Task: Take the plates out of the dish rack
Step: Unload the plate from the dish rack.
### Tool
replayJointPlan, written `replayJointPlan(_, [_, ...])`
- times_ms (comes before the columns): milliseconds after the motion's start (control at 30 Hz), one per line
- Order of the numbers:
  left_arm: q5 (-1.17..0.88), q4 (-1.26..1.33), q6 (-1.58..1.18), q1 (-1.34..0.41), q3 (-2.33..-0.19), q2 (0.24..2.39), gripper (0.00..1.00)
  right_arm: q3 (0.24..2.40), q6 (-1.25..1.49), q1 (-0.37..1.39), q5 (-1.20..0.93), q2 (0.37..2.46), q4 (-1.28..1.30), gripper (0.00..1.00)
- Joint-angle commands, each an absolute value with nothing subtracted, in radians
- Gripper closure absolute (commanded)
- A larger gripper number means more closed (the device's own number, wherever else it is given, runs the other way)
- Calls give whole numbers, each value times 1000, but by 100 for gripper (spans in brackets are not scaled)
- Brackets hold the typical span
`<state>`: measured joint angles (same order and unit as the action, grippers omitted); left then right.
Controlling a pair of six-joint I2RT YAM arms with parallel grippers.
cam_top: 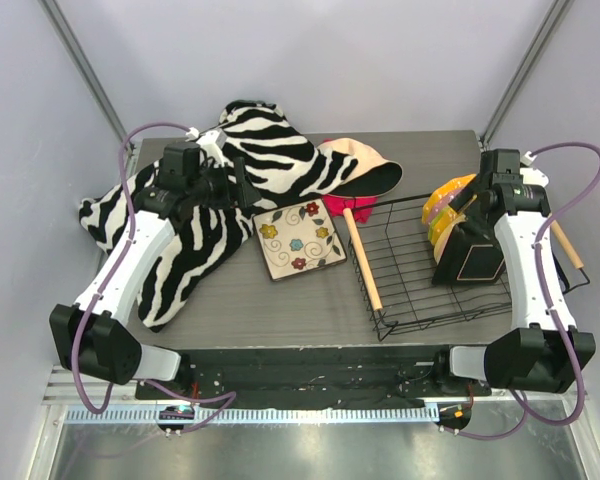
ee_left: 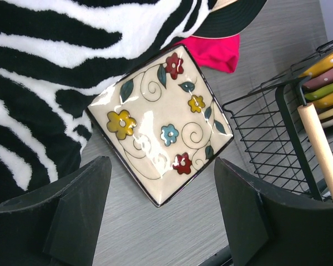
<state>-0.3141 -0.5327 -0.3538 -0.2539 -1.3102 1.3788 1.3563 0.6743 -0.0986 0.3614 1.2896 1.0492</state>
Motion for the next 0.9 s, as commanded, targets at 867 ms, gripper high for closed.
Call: replayJointPlan(867, [-416,-499,-373,-255,-1312,1339,20,1157,742,-101,514,1031,1215,12])
